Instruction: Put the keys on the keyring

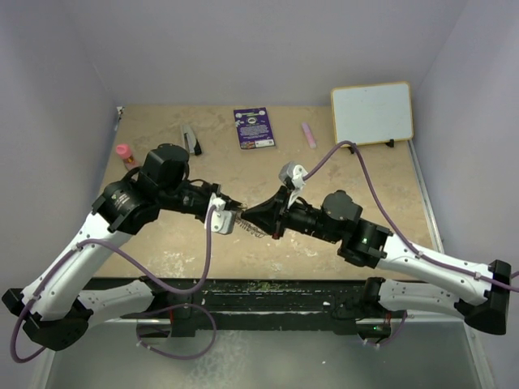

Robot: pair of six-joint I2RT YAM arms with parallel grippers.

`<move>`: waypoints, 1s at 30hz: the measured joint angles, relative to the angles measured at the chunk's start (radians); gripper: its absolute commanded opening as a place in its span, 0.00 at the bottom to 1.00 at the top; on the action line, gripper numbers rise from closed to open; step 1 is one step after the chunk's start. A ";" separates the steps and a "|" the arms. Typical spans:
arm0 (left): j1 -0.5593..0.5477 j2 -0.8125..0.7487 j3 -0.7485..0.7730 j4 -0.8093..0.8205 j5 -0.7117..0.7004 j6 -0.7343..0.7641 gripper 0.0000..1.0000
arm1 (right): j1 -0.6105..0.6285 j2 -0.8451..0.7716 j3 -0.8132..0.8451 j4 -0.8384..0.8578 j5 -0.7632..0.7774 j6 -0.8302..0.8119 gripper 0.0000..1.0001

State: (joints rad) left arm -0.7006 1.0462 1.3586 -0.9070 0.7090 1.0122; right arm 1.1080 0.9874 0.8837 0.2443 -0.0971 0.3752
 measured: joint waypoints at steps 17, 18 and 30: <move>-0.001 0.087 -0.064 0.088 -0.194 0.225 0.03 | 0.011 -0.230 -0.079 -0.330 0.435 0.187 0.99; 0.000 0.091 -0.111 0.128 -0.212 0.240 0.03 | 0.011 -0.235 -0.081 -0.383 0.489 0.225 1.00; 0.000 0.332 -0.360 0.640 -0.346 0.339 0.04 | 0.010 -0.051 -0.086 -0.793 0.821 0.651 1.00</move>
State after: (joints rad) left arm -0.7010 1.3785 0.9981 -0.2665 0.3634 1.3510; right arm 1.1175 0.9363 0.7979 -0.5484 0.7242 1.0264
